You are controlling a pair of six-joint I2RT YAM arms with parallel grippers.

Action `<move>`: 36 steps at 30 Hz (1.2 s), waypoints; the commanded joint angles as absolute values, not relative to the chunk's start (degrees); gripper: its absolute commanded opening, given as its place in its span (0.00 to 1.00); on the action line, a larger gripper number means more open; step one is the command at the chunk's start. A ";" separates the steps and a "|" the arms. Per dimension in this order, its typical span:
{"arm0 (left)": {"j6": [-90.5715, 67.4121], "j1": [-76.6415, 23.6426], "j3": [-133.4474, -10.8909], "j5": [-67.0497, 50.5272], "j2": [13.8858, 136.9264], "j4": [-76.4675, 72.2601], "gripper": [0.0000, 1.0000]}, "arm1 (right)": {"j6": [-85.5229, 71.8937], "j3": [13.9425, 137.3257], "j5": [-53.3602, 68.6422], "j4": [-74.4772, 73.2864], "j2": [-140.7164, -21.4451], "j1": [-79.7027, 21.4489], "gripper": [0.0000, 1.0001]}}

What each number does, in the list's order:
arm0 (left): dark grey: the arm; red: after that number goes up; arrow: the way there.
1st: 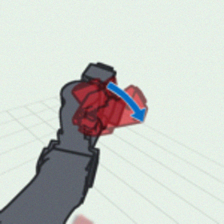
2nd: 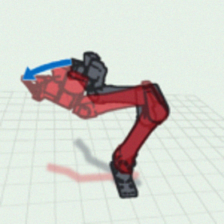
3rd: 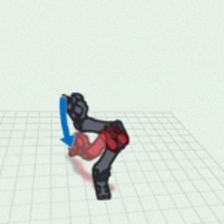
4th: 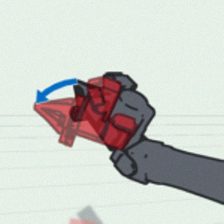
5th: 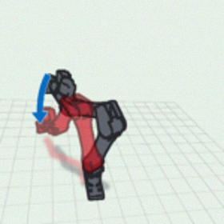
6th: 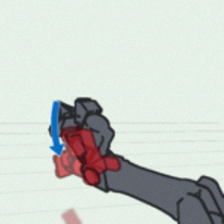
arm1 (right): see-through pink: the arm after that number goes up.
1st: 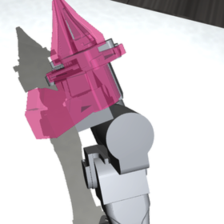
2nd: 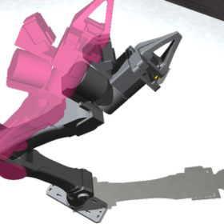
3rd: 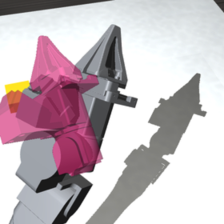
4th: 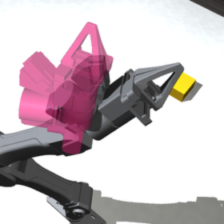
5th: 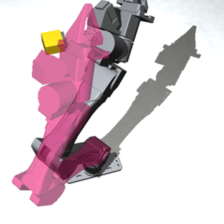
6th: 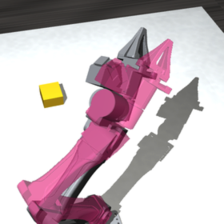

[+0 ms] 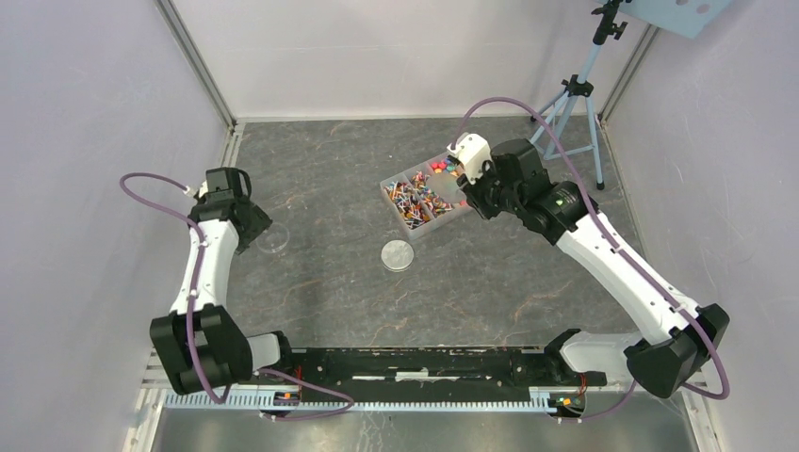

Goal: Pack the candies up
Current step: Move the packing bottle to the center of the board.

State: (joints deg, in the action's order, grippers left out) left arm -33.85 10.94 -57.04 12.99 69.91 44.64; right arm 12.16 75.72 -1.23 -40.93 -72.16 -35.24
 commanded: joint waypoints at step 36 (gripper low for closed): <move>-30.10 0.83 -54.52 0.27 79.18 42.26 0.02 | 14.50 72.33 3.35 -34.97 -67.82 -32.11 0.00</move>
State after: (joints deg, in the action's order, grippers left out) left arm -27.57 6.20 -56.38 2.24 81.45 41.78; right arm 14.81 72.58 2.96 -37.78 -67.55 -32.34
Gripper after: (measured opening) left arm 0.036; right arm 0.329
